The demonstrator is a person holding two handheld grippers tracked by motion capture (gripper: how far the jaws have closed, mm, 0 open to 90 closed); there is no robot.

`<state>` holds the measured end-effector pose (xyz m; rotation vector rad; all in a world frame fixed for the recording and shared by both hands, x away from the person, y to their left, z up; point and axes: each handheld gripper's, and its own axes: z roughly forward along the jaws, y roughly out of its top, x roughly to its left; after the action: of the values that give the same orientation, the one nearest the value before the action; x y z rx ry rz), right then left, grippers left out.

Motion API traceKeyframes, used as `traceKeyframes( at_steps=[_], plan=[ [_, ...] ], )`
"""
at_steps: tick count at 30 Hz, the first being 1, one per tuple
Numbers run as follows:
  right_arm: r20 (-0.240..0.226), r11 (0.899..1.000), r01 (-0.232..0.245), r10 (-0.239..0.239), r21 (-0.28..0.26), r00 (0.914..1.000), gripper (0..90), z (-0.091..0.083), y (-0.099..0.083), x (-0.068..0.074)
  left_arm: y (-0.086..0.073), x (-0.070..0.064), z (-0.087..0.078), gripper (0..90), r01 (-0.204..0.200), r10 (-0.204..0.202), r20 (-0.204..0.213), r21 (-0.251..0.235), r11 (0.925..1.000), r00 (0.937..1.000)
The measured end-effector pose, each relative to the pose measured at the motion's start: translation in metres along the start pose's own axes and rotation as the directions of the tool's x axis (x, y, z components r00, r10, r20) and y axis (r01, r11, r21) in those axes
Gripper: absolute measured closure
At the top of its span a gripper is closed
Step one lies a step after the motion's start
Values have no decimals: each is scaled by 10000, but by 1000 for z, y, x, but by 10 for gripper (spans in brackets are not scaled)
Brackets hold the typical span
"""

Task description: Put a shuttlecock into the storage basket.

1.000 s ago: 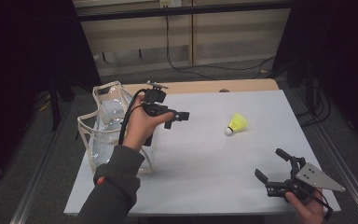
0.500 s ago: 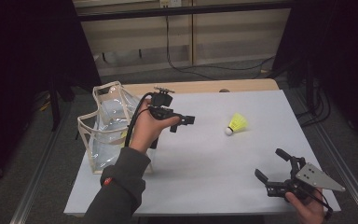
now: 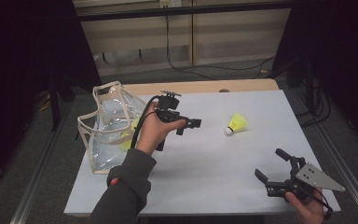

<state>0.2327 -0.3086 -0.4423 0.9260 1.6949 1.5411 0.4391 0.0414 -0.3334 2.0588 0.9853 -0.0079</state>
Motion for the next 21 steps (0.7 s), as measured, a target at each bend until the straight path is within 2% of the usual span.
traceKeyframes(
  at_steps=[7,21],
  plan=[
    [-8,10000,-18,18,-7,10000,9,0,0,0,-3,-2,9,22,60,-60,178,2,10000,9998],
    [0,10000,5,-5,-18,10000,9,0,0,0,-7,-5,24,22,75,-75,233,7,10000,9997]
  ],
)
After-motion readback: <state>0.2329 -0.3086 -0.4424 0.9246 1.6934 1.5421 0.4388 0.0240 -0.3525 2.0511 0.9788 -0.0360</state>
